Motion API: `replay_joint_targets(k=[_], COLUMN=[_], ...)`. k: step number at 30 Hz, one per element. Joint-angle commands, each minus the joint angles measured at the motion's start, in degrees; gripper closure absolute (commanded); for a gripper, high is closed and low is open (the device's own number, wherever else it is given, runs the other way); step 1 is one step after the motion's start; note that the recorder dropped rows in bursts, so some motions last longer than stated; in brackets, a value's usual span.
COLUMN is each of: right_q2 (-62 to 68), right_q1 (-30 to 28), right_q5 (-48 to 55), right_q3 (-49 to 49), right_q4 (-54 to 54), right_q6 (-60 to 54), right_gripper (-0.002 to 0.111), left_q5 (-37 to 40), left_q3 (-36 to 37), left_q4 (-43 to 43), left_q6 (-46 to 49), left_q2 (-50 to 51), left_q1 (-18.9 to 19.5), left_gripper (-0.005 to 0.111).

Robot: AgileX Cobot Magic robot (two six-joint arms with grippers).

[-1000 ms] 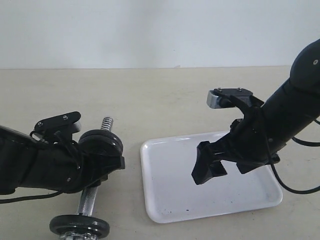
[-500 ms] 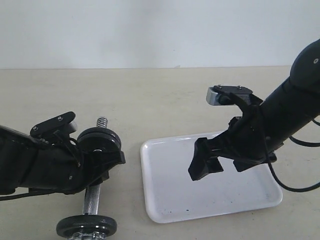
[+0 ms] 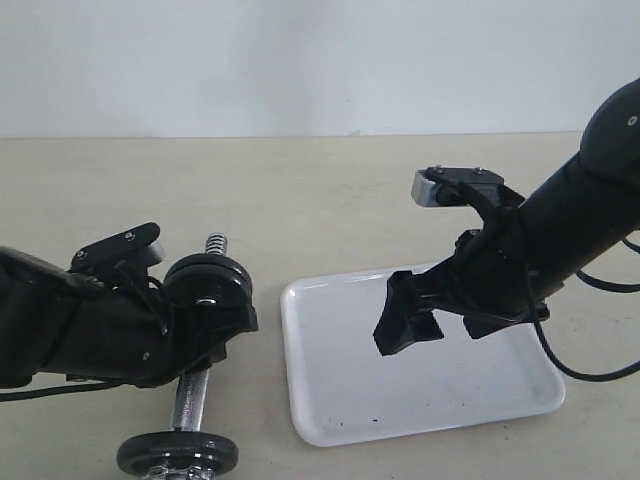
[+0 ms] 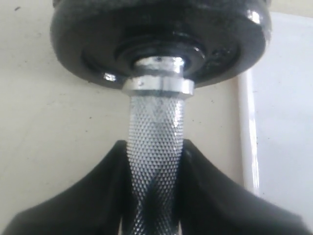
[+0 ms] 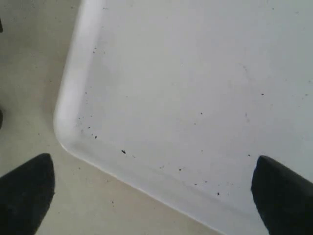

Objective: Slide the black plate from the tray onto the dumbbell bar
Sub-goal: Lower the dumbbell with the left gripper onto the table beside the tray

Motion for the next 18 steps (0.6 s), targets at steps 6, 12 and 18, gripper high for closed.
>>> replay_joint_targets(k=[6, 12, 18], right_q2=[-0.5, -0.5, -0.5], right_q1=[-0.1, -0.1, -0.1], right_q5=[-0.8, -0.8, -0.7], right_q3=[0.3, 0.3, 0.3], right_q4=[1.7, 1.7, 1.7], right_q6=[-0.8, -0.9, -0.9], right_gripper=[0.003, 0.003, 0.003], left_q5=[1.6, 1.0, -0.6], left_q3=[-1.6, -1.6, -1.6], left_q4=[7.8, 7.6, 7.4], left_q6=[0.7, -1.6, -8.3], left_q2=[-1.3, -1.3, -1.3], left_q1=[-0.1, -0.1, -0.1], left_gripper=[0.055, 0.044, 0.045])
